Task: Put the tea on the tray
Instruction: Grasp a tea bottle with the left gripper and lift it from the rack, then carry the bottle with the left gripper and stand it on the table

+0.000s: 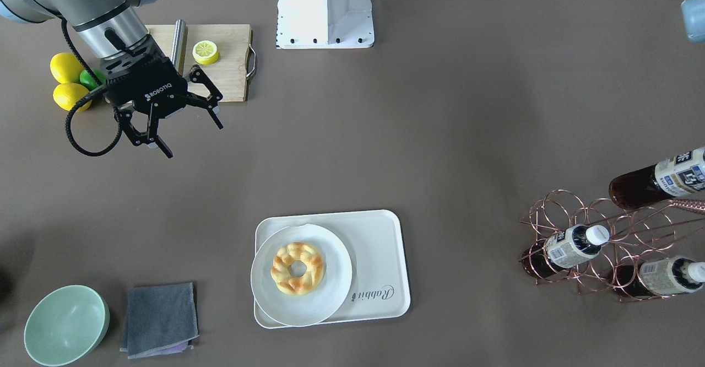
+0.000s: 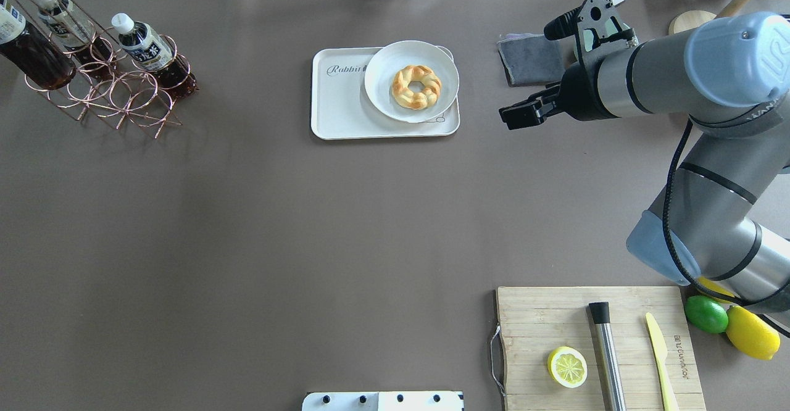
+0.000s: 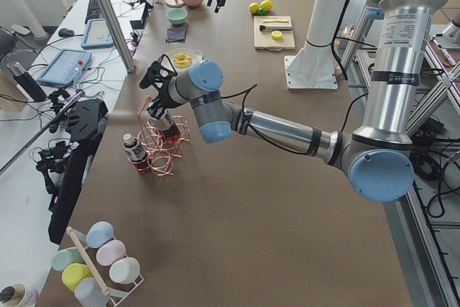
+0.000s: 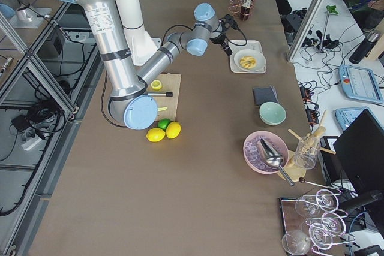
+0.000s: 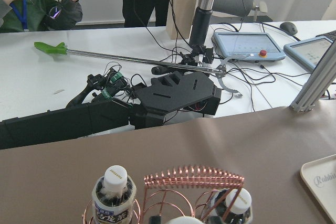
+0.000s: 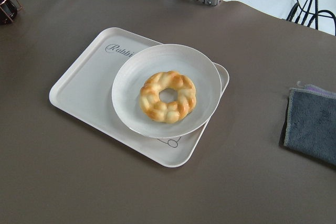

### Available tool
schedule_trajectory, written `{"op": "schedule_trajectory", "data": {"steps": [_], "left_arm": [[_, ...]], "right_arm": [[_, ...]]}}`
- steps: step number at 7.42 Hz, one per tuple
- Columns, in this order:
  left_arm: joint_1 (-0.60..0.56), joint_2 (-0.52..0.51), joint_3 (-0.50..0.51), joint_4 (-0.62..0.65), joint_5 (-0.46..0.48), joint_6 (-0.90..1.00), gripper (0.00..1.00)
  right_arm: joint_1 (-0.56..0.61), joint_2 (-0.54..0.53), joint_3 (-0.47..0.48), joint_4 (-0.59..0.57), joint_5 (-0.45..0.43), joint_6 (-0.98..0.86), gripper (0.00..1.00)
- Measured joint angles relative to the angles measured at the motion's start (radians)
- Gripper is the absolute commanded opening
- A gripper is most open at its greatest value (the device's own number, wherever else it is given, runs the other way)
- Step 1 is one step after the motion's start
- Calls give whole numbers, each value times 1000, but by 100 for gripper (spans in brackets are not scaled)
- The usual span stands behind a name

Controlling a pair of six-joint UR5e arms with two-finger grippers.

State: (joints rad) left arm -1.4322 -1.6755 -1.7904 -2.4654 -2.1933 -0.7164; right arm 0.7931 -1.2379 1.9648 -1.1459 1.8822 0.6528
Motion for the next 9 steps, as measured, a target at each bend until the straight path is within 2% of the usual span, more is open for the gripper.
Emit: {"op": "schedule_trajectory", "data": {"steps": [2,4,7,9], "left_arm": [[-19,16,-88,60,-6,-3,0],[34,53,-168,68,48,-51,0],[276,100,-294,81,259,-185,0],[478,96,-364,161,433,-215,0]], "right_arm": [[0,0,0,0,0,0,100],[-2,1,0,0,0,1,100],[-3,2,0,0,0,1,100],[-3,3,0,1,-1,2,100]]}}
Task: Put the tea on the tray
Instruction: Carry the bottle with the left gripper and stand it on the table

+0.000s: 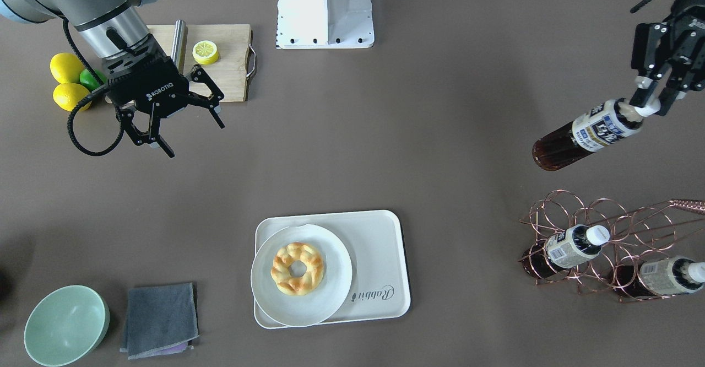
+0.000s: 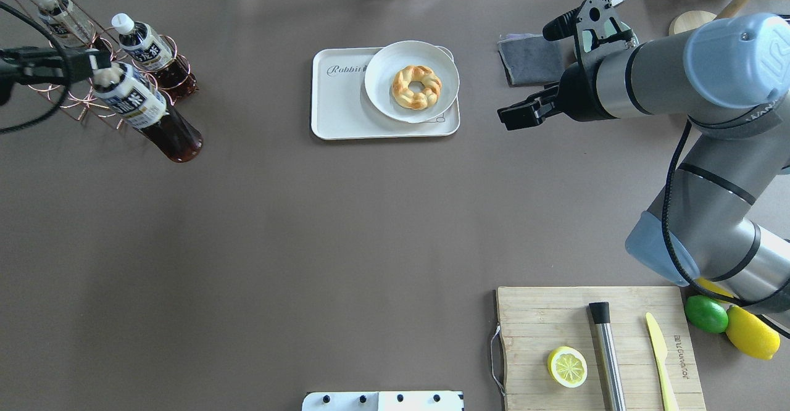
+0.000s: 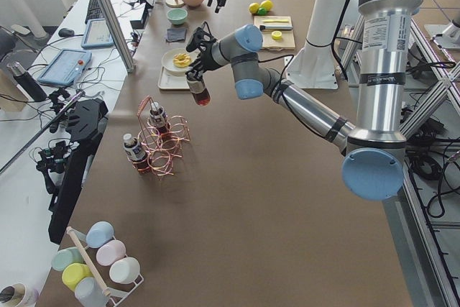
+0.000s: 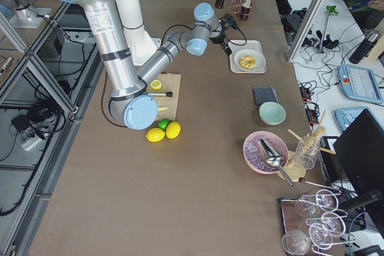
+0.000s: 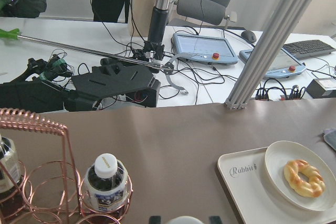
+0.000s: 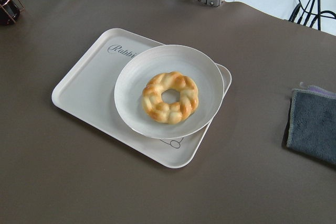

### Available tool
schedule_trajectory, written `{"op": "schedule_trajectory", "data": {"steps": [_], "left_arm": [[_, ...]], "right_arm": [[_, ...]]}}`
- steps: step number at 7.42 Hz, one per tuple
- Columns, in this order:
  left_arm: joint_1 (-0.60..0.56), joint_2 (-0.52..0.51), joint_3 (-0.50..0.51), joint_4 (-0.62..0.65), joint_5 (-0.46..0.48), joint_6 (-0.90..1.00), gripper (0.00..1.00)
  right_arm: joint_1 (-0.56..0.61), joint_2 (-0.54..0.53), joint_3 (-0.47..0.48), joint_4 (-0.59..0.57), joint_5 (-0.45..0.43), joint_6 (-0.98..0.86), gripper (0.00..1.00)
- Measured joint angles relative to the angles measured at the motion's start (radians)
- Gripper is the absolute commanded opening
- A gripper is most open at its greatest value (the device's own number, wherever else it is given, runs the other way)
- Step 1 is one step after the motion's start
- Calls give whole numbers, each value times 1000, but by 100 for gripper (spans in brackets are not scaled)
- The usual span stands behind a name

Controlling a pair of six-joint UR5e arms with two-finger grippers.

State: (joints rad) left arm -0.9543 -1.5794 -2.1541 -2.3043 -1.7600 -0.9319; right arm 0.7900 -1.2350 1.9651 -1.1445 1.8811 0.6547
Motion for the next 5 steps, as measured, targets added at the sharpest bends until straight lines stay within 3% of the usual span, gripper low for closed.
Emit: {"op": "schedule_trajectory", "data": {"steps": [1,4,5], "left_arm": [[120,-37,-13,46,92,-4,0],[436,-360,6,380,383,-24,0],[504,-448,47,438,465,-38,0]], "right_arm": [[0,1,0,0,0,0,100],[-1,11,-1,0,1,0,100],[-1,14,-2,0,1,-1,100]]}}
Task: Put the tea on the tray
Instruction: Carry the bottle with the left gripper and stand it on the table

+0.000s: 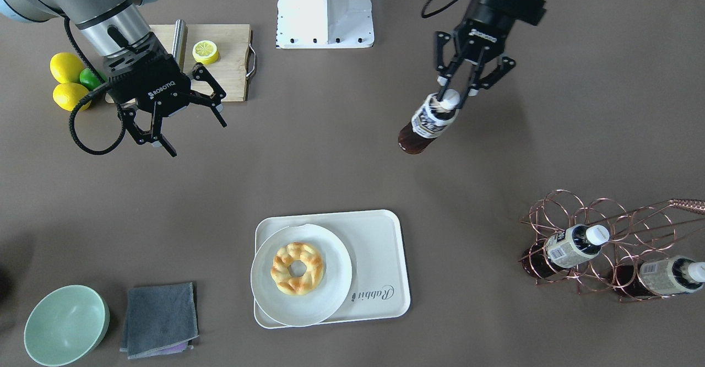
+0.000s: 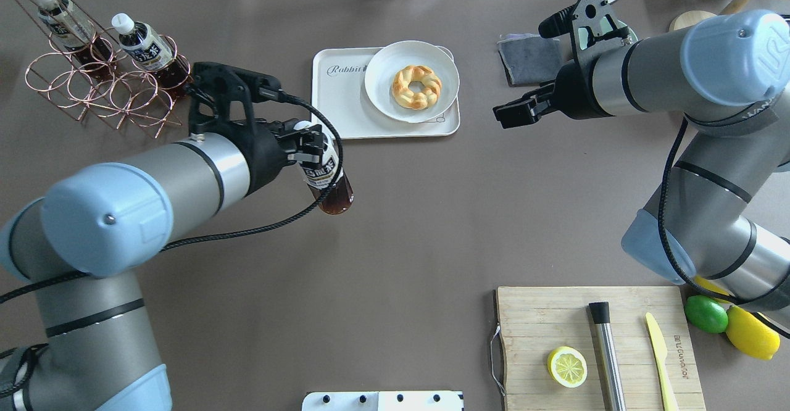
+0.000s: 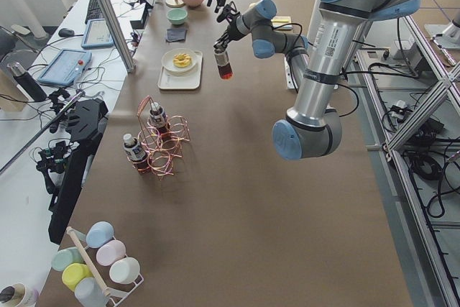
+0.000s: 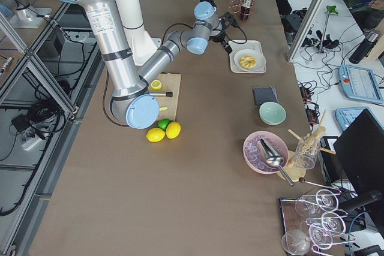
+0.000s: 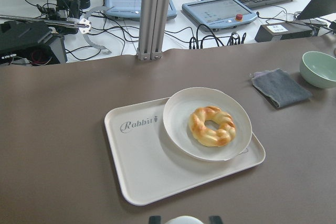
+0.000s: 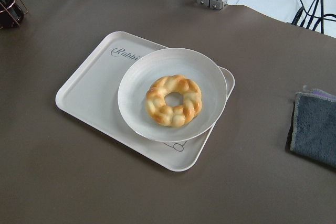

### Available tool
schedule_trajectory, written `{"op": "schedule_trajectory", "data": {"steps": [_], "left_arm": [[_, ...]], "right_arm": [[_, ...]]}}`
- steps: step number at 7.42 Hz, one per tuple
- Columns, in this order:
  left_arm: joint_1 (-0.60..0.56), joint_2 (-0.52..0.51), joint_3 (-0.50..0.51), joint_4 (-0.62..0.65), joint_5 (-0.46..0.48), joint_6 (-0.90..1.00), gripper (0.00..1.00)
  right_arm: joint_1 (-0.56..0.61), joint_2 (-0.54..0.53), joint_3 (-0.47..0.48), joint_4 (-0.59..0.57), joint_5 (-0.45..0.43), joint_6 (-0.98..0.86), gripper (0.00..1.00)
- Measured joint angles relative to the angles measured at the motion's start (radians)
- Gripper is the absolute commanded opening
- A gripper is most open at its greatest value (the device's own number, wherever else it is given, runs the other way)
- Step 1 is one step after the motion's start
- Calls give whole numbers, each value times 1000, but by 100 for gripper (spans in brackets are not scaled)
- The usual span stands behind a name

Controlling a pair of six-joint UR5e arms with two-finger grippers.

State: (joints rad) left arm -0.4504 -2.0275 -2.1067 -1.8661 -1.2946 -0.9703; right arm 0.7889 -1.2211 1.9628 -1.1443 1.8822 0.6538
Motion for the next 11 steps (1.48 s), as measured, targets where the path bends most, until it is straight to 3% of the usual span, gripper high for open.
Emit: {"op": "schedule_trajectory", "data": {"steps": [4,9,10,11], "left_arm": [[70,-141,137,33,125,-24,0],[147,-148,171,29,252,-67,1],[155,-146,173,29,260,-68,6],[161,-144,174,29,264,-67,20]], "right_arm": [[-3,6,0,0,0,0,100],[-5,8,-2,0,0,0,100],[-5,8,-2,0,0,0,100],[-5,8,-2,0,0,0,100]]}}
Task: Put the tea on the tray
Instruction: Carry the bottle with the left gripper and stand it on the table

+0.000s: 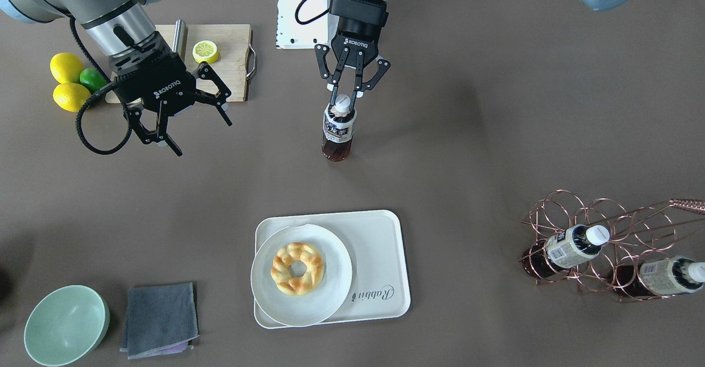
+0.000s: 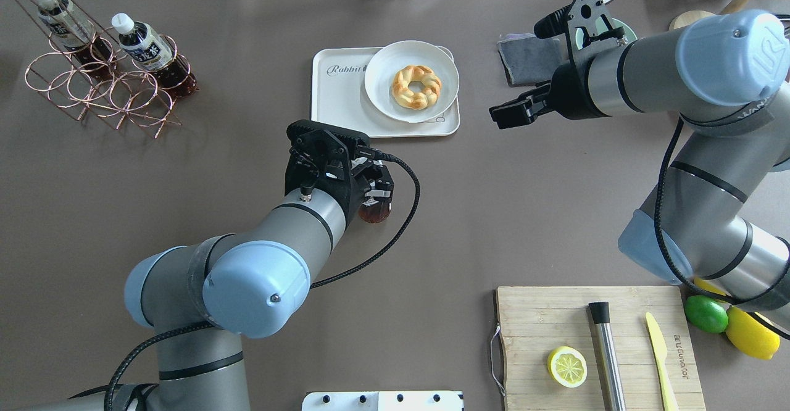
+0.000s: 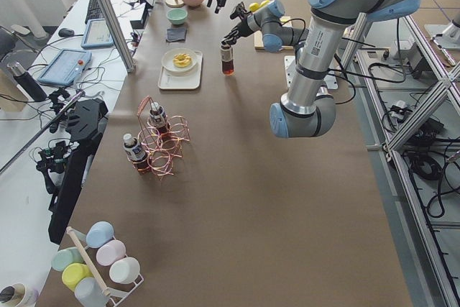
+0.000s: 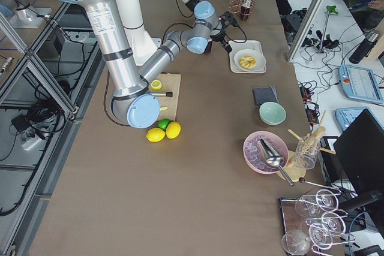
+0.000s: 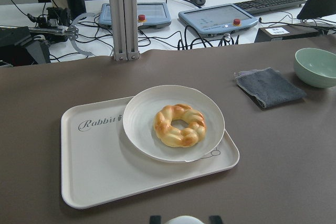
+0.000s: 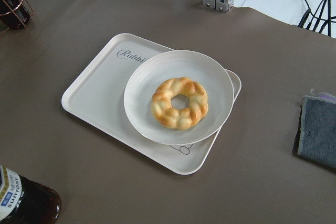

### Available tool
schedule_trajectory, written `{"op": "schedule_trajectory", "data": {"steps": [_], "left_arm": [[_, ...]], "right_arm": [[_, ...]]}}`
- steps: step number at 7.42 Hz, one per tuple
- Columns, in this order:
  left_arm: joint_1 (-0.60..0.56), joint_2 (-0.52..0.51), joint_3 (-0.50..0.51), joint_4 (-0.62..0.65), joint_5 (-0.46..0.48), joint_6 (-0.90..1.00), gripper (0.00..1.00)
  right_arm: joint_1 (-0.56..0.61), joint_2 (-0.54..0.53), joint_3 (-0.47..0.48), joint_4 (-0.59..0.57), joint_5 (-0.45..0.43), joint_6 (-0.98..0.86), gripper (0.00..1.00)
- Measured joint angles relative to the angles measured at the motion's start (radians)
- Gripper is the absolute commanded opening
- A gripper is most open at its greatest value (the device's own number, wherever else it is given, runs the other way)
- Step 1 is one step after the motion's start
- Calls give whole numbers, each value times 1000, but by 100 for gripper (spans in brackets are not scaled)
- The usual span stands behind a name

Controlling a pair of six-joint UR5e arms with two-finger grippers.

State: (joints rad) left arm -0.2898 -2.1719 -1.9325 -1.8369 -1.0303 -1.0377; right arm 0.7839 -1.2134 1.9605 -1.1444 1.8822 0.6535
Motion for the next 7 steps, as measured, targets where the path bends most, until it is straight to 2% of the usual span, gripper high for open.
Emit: {"op": "schedule_trajectory", "data": {"steps": [1,2,3,4,7], "left_arm": [[2,1,1,0,2,1,61],[2,1,1,1,3,2,78],[3,3,2,1,5,4,90],[4,9,2,2,5,5,96],[-2,17,-18,1,1,13,96]], "right_arm": [[0,0,0,0,0,0,100],[0,0,0,0,0,0,100],[0,-1,-1,0,0,0,100],[0,-1,-1,0,0,0,100],[0,1,0,0,0,0,100]]}}
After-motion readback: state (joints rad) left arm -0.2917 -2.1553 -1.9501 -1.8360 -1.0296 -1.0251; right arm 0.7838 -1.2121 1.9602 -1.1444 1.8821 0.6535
